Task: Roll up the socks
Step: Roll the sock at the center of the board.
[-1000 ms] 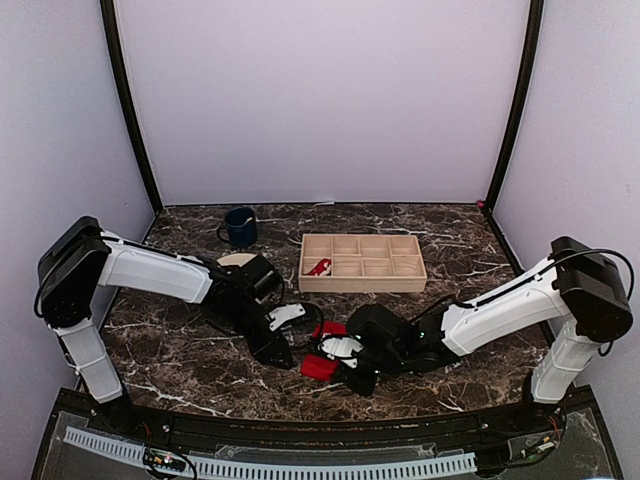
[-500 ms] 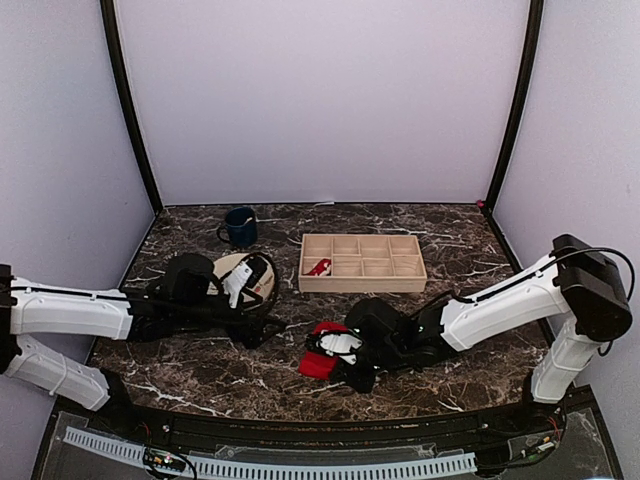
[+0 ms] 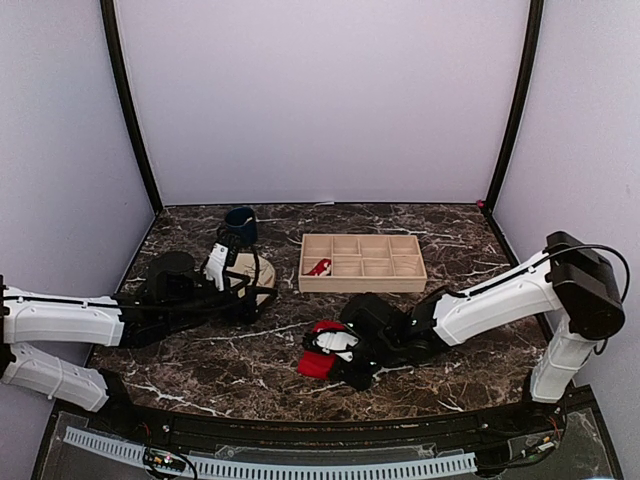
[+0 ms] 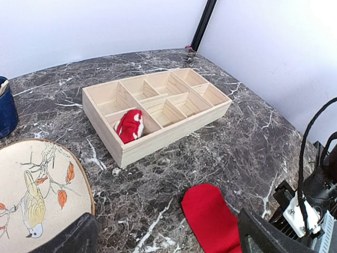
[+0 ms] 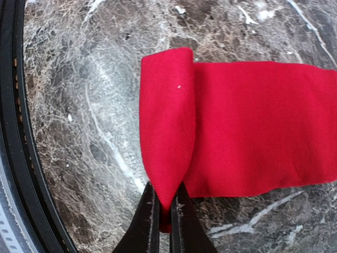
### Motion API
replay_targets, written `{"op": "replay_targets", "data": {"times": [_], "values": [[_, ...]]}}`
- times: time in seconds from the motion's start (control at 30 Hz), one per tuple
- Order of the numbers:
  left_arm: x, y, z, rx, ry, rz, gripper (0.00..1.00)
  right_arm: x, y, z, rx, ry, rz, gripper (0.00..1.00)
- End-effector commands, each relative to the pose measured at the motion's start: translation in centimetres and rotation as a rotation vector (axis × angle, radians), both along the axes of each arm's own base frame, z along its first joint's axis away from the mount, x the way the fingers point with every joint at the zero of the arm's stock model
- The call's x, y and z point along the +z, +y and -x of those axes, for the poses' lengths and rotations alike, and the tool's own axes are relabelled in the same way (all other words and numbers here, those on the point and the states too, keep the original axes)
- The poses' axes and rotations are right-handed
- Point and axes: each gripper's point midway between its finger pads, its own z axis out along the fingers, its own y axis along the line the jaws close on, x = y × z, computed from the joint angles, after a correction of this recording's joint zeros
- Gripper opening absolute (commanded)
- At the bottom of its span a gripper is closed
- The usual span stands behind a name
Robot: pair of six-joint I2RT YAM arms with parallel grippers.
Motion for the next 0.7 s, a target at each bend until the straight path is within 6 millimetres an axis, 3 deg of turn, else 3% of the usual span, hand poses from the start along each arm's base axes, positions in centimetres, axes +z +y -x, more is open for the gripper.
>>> {"op": "replay_targets", "data": {"times": [0.0, 0.17, 0.3, 0.67], "values": [[-1.3, 0.4, 0.2, -0.010, 0.032, -0.083, 0.86, 0.4, 1.1, 0.4, 0.037, 0.060, -0.015, 0.02], [-2.6, 1.5, 0.8, 0.014, 0.066, -0.127, 0.78, 0.9, 1.2, 0.6, 0.042, 0.154, -0.029, 0.02], [-3.9, 1.6, 1.7, 0.002, 0.094, -0.181, 0.65, 0.9, 1.2, 0.6, 0.044, 0.240, -0.033, 0.02], [-6.4, -1.5, 5.3, -0.123, 0.092, -0.372, 0.64, 0.7, 1.3, 0.4, 0.019, 0.455, -0.053, 0.02]]}}
